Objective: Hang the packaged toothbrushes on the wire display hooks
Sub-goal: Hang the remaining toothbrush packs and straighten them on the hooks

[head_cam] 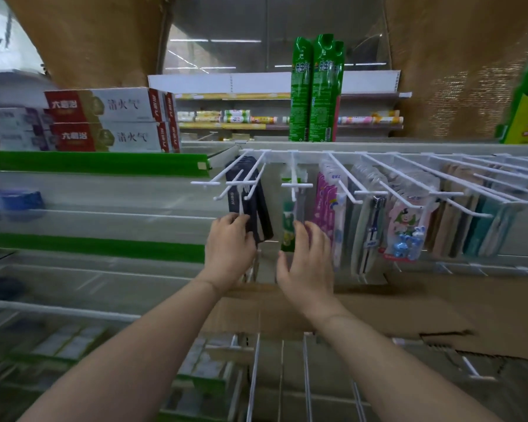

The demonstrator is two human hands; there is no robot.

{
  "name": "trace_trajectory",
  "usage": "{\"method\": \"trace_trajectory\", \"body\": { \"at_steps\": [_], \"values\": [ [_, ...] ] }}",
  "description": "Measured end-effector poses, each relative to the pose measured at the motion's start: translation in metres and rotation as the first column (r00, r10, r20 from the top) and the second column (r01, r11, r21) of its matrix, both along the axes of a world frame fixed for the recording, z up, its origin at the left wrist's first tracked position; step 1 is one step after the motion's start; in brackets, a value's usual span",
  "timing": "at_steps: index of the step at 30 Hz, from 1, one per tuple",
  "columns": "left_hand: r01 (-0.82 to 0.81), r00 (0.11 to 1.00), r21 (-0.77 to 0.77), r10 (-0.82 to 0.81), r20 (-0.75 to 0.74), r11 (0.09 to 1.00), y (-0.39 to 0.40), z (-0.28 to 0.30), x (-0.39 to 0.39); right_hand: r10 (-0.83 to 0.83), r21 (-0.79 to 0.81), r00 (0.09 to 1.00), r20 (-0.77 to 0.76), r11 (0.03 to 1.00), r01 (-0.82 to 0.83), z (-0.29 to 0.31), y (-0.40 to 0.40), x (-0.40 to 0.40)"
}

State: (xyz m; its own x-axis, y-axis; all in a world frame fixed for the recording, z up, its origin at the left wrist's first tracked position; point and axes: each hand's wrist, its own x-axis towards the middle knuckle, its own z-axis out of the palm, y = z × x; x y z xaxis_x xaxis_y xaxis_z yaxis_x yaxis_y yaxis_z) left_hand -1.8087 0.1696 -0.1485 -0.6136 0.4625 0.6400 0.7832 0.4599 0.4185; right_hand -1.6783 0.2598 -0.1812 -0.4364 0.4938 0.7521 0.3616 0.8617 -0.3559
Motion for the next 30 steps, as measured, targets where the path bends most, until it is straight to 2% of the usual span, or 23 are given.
{"method": "trace_trajectory", "body": {
  "at_steps": [4, 7, 9, 12, 17, 22, 26, 29, 30],
  "values": [
    [-0.033, 0.981, 0.069, 0.019, 0.191, 0.997, -0.018, 0.008, -0.011, 0.139, -0.173, 0.989, 0.049, 0.976, -0.129, 0.003, -0.014, -0.013],
    [-0.057, 0.915, 0.125, 0.002, 0.403, 0.990, -0.020, 0.016, -0.016, 0.228, -0.317, 0.972, 0.059, 0.928, -0.198, 0.010, -0.018, -0.026],
    [-0.052, 0.882, 0.143, -0.021, 0.471, 0.988, -0.015, 0.021, -0.019, 0.262, -0.431, 0.963, 0.062, 0.877, -0.211, 0.017, -0.014, -0.037],
    [-0.026, 0.847, 0.181, -0.074, 0.526, 0.983, -0.005, 0.029, -0.026, 0.312, -0.499, 0.948, 0.069, 0.833, -0.238, 0.022, 0.001, -0.065],
    [-0.016, 0.759, 0.337, -0.208, 0.617, 0.941, 0.026, 0.039, -0.043, 0.337, -0.563, 0.939, 0.070, 0.790, -0.242, 0.026, 0.029, -0.110],
    [-0.020, 0.641, 0.462, -0.343, 0.686, 0.887, 0.058, 0.031, -0.071, 0.322, -0.635, 0.947, 0.009, 0.733, -0.243, 0.026, 0.055, -0.144],
    [0.013, 0.567, 0.432, -0.363, 0.740, 0.902, 0.056, 0.044, -0.065, 0.335, -0.697, 0.941, -0.037, 0.667, -0.265, 0.012, 0.082, -0.176],
    [0.176, 0.518, 0.382, -0.416, 0.747, 0.907, 0.049, 0.047, -0.061, 0.357, -0.738, 0.930, -0.085, 0.605, -0.299, -0.010, 0.106, -0.204],
    [0.175, 0.506, 0.397, -0.428, 0.749, 0.901, 0.048, 0.042, -0.068, 0.358, -0.750, 0.931, -0.074, 0.595, -0.288, -0.004, 0.099, -0.200]
  ]
}}
